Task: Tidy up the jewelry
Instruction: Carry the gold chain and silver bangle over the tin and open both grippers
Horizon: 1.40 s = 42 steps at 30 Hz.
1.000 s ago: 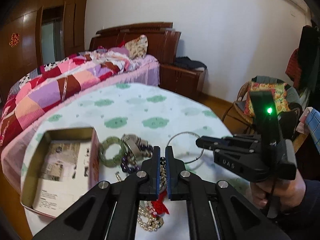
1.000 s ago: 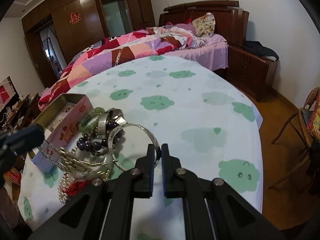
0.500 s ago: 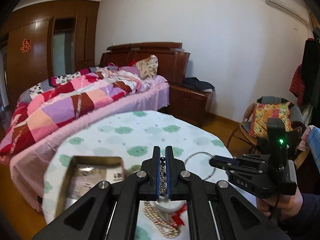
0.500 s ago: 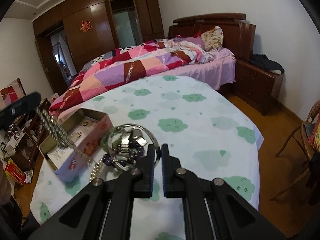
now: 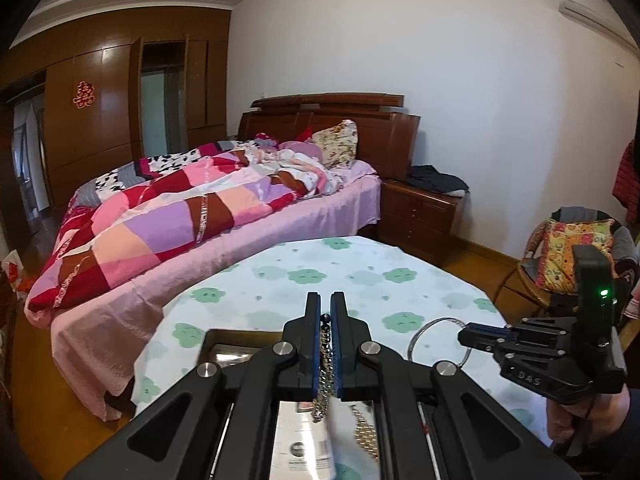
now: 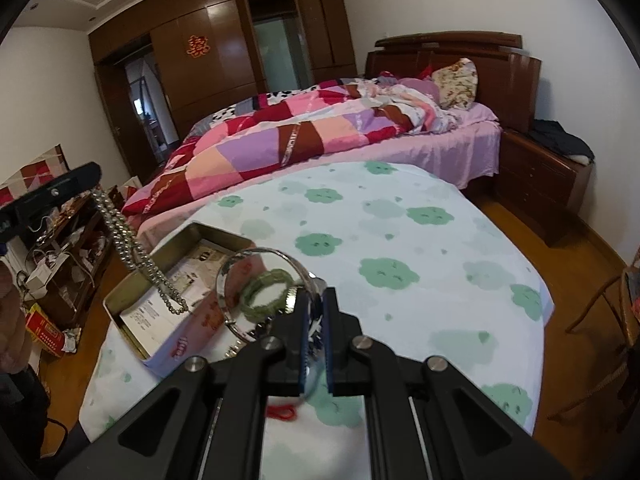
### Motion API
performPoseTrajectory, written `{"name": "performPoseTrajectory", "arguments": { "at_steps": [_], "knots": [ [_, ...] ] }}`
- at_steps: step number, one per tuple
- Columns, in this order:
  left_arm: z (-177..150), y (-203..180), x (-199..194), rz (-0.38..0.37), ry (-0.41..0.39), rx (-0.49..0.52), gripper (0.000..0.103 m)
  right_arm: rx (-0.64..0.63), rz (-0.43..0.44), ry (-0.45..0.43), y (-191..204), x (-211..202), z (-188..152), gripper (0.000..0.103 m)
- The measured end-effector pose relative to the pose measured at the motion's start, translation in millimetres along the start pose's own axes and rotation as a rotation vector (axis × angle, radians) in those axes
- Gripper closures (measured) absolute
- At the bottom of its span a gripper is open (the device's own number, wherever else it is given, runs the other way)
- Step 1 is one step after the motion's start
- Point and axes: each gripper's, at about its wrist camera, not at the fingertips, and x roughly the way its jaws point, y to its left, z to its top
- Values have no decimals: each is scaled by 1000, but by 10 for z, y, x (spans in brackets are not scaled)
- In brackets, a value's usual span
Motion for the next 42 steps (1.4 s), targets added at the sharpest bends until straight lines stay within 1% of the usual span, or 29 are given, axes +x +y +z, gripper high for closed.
{"name": "performPoseTrajectory", "arguments": {
  "at_steps": [7,11,18,23,30,34,42],
  "knots": [
    [10,222,65,46,6,-17,99,-73,21,-2,234,128,190,95],
    [6,346,167,65,19,-29,99,-114,29,1,373,226,302,95],
    [-10,543,344,88,42,-59,99,-160,59,38,614,506,412,95],
    [-26,651,445,109,52,-66,99,-178,66,69,754,736,410,95],
    [-27,760,677,134,72,-53,99,-194,54,116,883,1059,421,95],
    [-81,832,788,132,96,-65,99,-198,45,138,921,1175,389,95],
    [-292,937,1041,139,166,-87,99,-209,27,174,978,1348,337,94]
  ]
}}
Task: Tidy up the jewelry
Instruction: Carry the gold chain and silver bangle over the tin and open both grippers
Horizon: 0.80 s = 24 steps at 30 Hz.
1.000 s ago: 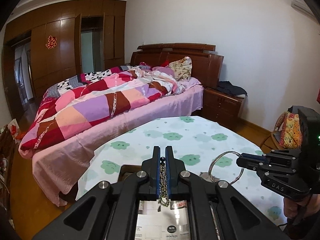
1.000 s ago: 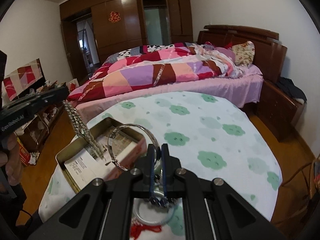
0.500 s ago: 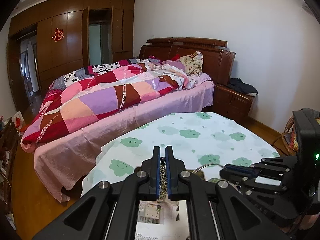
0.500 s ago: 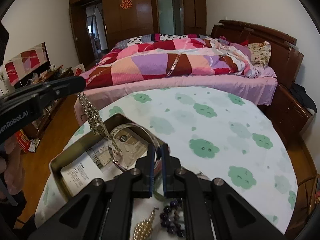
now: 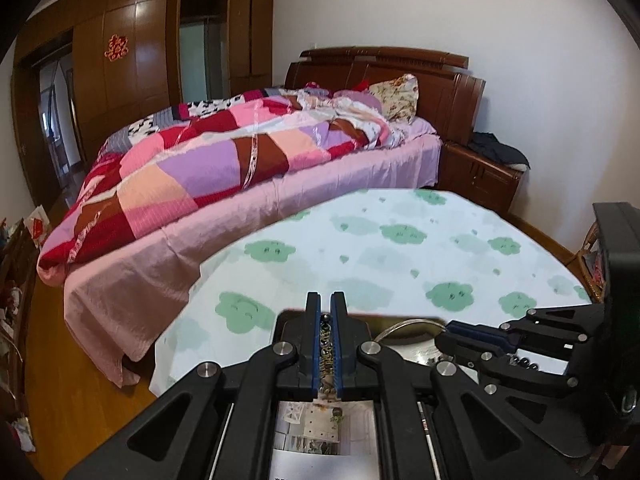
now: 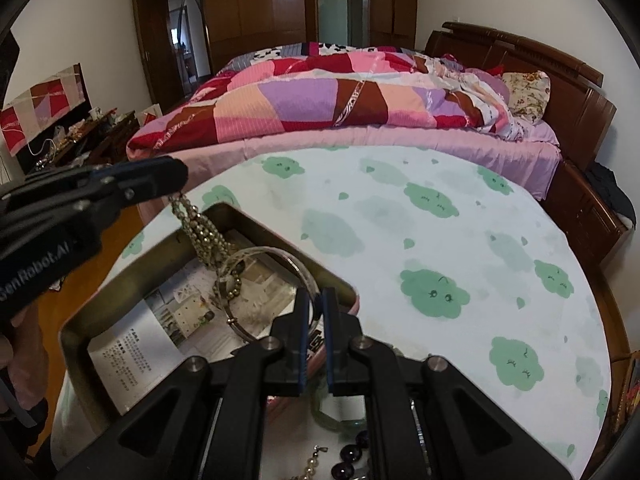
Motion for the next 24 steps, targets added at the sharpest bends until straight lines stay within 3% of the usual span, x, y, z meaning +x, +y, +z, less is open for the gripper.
{"name": "performPoseTrajectory", "arguments": {
  "at_steps": [9,11,12,13,14,16,24],
  "knots": [
    [-130,9,149,6,61,4,98,10,-1,7,-6,62,-22,91],
    [-133,-7,139,16,64,15,95,23,18,8,-29,64,-18,85],
    [-138,-14,133,18,63,20,91,27,22,6,-39,59,-19,80],
    [-143,-23,125,18,62,20,75,34,23,1,-51,48,-20,67],
    [-148,-19,116,23,59,16,51,40,25,-7,-61,33,-25,60],
    [-160,-14,60,48,27,7,32,43,26,-12,-72,6,-37,59],
    [-203,11,-35,42,14,-26,31,67,23,-31,-174,-144,-114,49]
  ]
}}
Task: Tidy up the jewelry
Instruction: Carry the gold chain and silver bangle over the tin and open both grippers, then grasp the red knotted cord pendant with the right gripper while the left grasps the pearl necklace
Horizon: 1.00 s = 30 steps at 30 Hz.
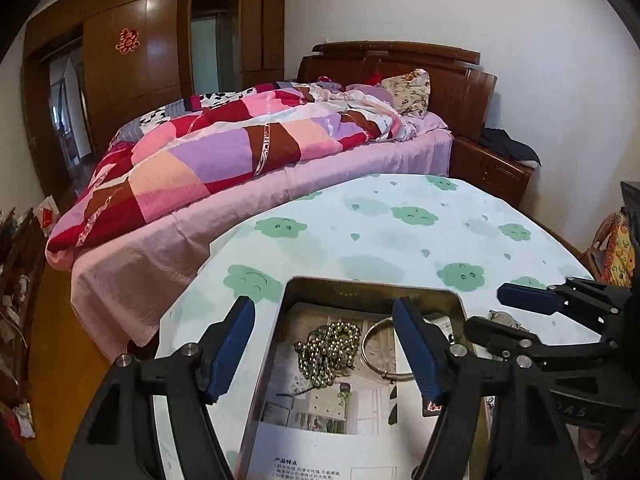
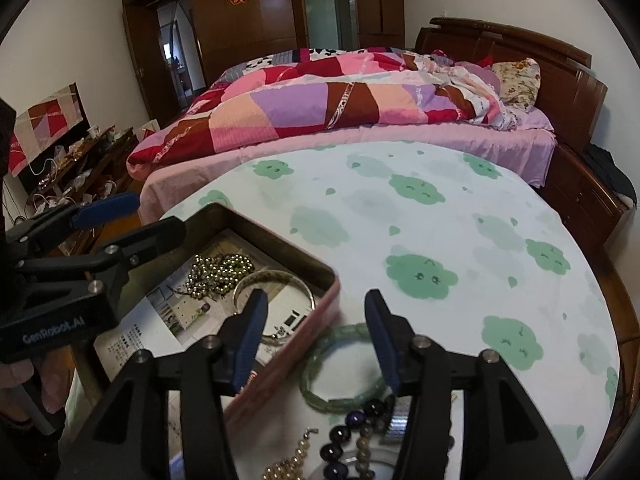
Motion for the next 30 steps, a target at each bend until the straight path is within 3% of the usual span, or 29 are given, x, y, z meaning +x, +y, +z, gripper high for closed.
{"name": "performPoseTrajectory", "arguments": {
  "at_steps": [8,17,23,30],
  "knots": [
    [-178,-158,-249,8,1,0,31,8,-11,4,-127,-175,-183,42],
    [-441,-485,-455,27,39,35,31,98,-42,33,-393,-521,-712,39],
    [-595,-561,-591,33,53,-8,31,124,-18,62,-345,-649,-1017,39],
    [-659,-620,-744,54,45,-8,31,79,30,92,-170,-624,-1193,56]
  ]
}}
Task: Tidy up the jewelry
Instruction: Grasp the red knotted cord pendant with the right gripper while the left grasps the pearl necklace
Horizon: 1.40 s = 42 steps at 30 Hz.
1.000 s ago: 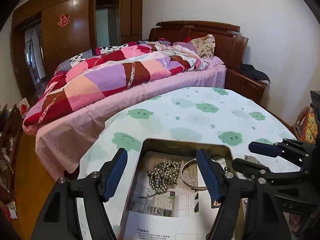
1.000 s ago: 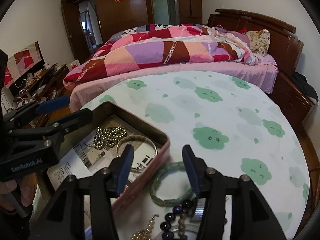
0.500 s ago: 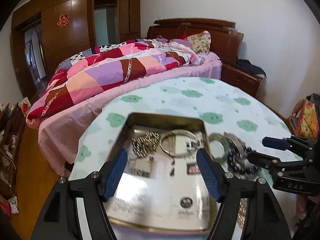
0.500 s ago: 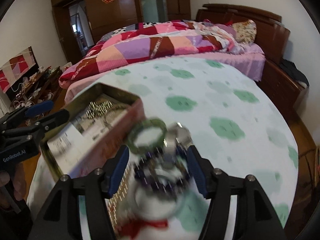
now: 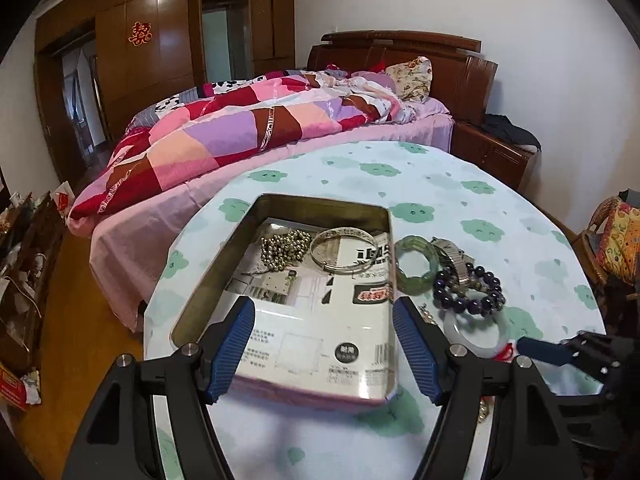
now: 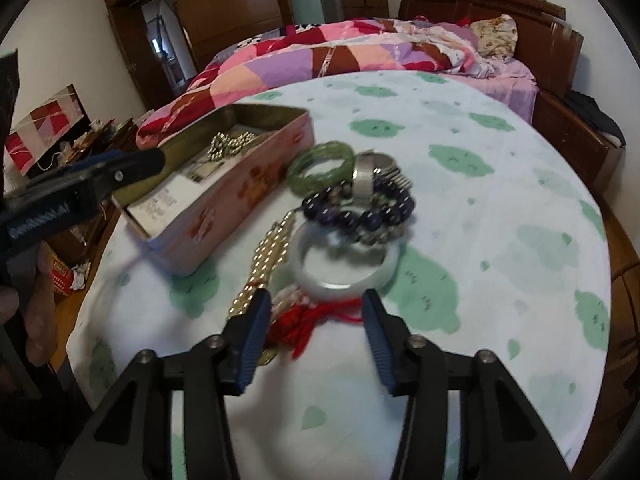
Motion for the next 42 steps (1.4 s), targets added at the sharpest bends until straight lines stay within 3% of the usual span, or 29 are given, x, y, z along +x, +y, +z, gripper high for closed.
{"name": "performPoseTrajectory", "arguments": {
  "at_steps": [7,10,16,24,25,27,28,37,40,42],
  "knots": [
    [-52,-156,-21,-32,-2,44,31,-29,-23,35,29,127,-104,65],
    [-81,-216,-30,-57,3,53,31,-67,-32,44,74,114,-132,93],
    [-126,-391,-102,-91,-5,97,31,-65,-110,34,-43,-6,-183,93],
    [-247,-676,-99,-157,19,178,32,8,-216,13,-493,-257,-310,93],
    [-260,-700,-102,-161,21,188,32,14,-222,9,-511,-274,-308,93],
    [-286,-769,-83,-176,32,214,44,25,-226,1,-554,-291,-304,93],
    [-309,-816,-44,-189,53,230,49,28,-222,2,-557,-280,-302,93],
    [-461,-908,299,-250,209,220,50,12,-206,2,-513,-224,-309,93],
    [-501,-893,391,-265,257,205,60,9,-208,1,-505,-218,-314,93],
    [-507,-891,398,-270,259,205,61,6,-210,1,-496,-216,-318,93]
  ]
}}
